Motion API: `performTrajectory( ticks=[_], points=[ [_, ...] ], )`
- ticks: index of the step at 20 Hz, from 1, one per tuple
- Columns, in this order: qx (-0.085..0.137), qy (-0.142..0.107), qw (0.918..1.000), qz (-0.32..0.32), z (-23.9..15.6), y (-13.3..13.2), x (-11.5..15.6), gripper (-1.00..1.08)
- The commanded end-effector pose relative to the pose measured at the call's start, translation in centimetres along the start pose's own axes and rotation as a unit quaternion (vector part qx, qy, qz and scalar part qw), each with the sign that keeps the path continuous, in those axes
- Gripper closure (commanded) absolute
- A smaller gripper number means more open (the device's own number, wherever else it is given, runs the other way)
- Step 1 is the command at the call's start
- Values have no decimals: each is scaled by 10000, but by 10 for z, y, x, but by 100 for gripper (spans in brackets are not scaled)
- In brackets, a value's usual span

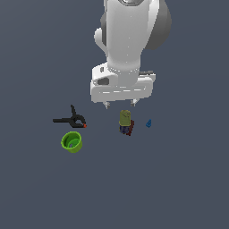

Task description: Pick up a designated object from a clutter of objects.

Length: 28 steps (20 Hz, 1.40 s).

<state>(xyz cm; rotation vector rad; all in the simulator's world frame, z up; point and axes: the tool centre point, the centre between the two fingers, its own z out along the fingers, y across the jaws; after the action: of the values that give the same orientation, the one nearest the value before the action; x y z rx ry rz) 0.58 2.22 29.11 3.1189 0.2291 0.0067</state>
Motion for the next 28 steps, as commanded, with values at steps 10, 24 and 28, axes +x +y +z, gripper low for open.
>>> performTrajectory(
  ticks=[10,24,28],
  points=[
    [-103,-38,9767,-2145,72,-65,-4,-92],
    [-47,-28,8747,-4846,156,-155,-38,-92],
    [-6,-9,8414,-5403,173,-175,-50,-92]
  ],
)
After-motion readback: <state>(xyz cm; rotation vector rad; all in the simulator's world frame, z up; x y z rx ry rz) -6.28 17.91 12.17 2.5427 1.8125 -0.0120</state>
